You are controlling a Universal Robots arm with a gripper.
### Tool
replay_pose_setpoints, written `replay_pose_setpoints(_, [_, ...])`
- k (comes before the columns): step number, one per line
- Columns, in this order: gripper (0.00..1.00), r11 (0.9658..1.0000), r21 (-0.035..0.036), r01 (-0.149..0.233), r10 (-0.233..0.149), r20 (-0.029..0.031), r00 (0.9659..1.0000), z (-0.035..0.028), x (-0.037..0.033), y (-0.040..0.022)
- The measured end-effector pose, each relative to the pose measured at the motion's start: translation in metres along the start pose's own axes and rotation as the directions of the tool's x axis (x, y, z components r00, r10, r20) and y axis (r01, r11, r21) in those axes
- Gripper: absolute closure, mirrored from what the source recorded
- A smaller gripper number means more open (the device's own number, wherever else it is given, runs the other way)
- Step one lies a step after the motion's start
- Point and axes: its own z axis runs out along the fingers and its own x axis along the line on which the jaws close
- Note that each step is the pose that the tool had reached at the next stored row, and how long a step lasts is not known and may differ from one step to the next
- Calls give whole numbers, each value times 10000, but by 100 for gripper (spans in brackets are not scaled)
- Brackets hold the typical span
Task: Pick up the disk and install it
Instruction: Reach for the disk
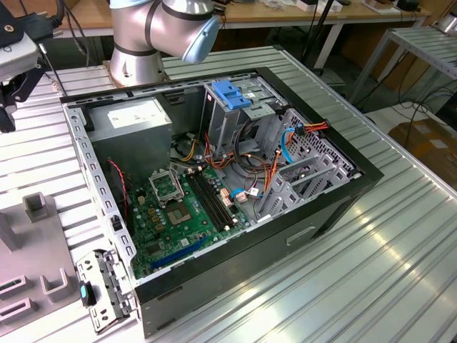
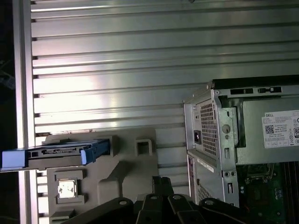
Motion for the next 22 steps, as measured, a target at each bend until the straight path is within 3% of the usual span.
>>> replay_pose_setpoints(2, [89, 10000, -1, 0, 0, 1, 10000, -2, 71, -5])
replay_pose_setpoints(8, [89, 10000, 0, 0, 0, 0, 10000, -3, 123, -9])
replay_pose_setpoints(22, [89, 10000, 0, -1, 1, 0, 10000, -13, 753, -20])
